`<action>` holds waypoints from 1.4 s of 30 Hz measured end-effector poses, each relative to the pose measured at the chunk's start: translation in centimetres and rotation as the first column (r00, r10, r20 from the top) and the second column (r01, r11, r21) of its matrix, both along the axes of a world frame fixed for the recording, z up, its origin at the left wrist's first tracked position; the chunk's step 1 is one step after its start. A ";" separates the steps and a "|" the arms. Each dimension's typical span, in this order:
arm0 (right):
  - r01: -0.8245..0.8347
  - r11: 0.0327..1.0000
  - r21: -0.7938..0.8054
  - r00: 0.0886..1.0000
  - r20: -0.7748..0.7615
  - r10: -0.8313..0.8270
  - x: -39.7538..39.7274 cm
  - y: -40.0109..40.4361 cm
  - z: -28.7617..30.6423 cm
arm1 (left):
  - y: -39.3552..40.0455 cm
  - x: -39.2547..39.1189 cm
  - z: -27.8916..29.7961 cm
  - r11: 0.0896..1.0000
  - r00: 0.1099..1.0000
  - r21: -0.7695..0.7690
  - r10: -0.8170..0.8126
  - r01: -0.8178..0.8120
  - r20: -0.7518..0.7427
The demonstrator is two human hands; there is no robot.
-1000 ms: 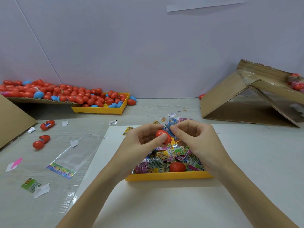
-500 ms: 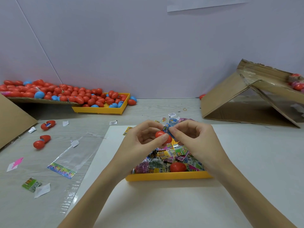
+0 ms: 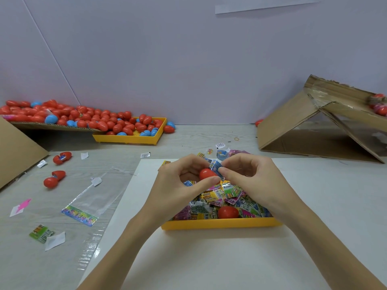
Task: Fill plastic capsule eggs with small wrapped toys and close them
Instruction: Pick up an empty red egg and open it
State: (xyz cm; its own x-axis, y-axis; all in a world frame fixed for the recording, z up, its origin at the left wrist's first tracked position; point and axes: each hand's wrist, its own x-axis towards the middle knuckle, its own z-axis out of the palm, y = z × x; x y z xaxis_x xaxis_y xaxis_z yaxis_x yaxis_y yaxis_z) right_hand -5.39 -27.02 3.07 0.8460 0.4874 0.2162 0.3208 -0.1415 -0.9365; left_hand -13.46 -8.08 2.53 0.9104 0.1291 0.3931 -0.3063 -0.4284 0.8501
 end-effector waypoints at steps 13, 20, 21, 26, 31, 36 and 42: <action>-0.042 0.999 0.024 0.991 -0.129 0.045 -0.1 0.0 0.2 | 0.1 0.1 0.2 0.994 1.000 -0.110 -0.010 0.008 -0.021; -0.125 0.991 0.057 0.961 -0.240 0.135 -0.4 -0.2 0.4 | 0.3 0.0 0.2 0.997 0.997 -0.071 0.034 -0.030 0.064; -0.116 0.991 0.069 0.958 -0.256 0.130 -0.5 -0.1 0.4 | 0.3 0.0 0.1 0.997 0.996 -0.063 0.044 -0.040 0.075; -0.077 0.985 0.152 0.922 -0.366 0.129 -0.7 0.2 0.3 | 0.1 0.1 -0.2 0.996 0.976 0.027 0.074 -0.081 0.207; -0.180 0.948 0.263 0.776 -0.554 0.302 -0.6 0.2 0.3 | 0.4 0.1 -0.1 0.958 0.919 0.251 0.029 -0.138 0.394; -0.232 0.930 0.285 0.709 -0.606 0.362 -0.5 -0.1 0.4 | 0.4 0.0 -0.4 0.908 0.878 0.346 0.047 -0.235 0.476; -0.165 0.931 0.325 0.658 -0.667 0.349 -0.5 0.3 0.4 | -0.1 0.3 -1.0 0.858 0.873 0.422 0.062 -0.294 0.484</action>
